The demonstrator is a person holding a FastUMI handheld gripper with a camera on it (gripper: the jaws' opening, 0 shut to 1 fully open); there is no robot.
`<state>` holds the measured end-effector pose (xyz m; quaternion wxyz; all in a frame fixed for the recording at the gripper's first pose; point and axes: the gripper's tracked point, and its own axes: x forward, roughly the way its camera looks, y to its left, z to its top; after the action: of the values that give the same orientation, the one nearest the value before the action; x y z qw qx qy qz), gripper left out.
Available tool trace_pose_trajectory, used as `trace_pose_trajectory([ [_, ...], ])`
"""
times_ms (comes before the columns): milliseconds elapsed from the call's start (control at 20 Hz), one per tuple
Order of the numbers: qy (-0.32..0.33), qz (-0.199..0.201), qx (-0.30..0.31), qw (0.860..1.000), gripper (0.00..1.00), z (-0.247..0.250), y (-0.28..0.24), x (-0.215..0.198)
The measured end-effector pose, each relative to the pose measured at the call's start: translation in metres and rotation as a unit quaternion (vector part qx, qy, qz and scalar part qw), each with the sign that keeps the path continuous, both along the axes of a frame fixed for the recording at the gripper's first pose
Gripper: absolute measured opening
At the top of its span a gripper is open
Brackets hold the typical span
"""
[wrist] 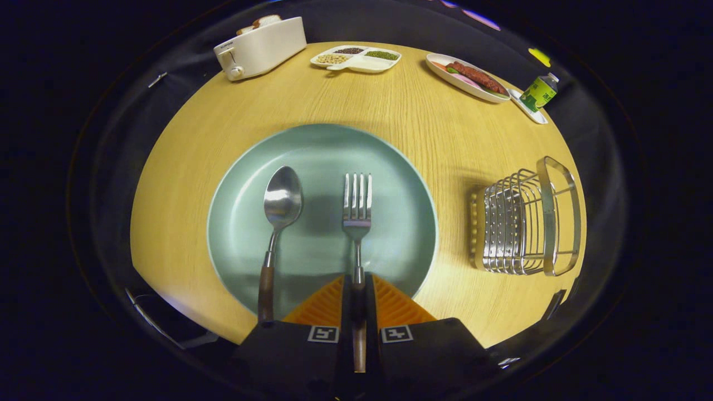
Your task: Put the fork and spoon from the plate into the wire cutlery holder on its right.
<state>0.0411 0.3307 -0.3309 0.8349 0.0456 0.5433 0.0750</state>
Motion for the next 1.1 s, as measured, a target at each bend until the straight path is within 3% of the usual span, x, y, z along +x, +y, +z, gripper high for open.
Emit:
trace_pose_trajectory([
  [350,-0.032,0.013,0.045,0.998,0.10,0.033,-0.006,0.010],
  [650,-0.054,0.082,0.016,0.995,0.10,0.092,-0.062,0.010],
  [850,-0.007,0.104,0.007,0.995,0.10,0.113,-0.117,0.000],
  [1100,0.063,0.098,-0.009,0.993,0.10,0.120,-0.177,-0.017],
])
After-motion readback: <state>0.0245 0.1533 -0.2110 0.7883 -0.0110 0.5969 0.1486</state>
